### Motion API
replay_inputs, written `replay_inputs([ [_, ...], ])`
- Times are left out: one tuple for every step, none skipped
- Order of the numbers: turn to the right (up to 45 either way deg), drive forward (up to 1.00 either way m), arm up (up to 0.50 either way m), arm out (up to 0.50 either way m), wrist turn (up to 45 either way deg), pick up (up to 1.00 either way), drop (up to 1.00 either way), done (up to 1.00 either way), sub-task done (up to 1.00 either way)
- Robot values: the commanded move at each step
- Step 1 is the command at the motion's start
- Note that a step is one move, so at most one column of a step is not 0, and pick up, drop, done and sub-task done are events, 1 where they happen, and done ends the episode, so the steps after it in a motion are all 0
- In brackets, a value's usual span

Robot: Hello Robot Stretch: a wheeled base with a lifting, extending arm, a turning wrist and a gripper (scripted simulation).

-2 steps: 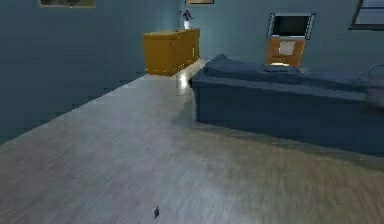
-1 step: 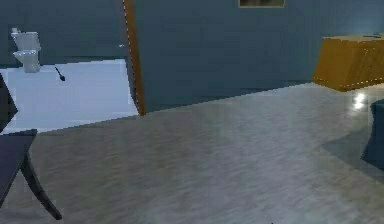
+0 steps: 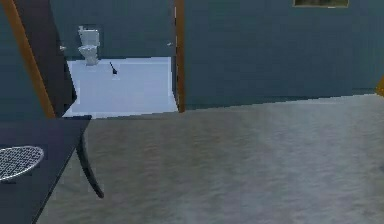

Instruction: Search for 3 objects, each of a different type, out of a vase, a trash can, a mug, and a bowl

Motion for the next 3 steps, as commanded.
replay_inputs([
  [0.0,1.00,0.00,0.00,0.0,0.00,0.00,0.00,0.00],
  [-12.0,0.00,0.00,0.00,0.0,0.00,0.00,0.00,0.00],
  [0.0,0.20,0.00,0.00,0.0,0.00,0.00,0.00,0.00],
])
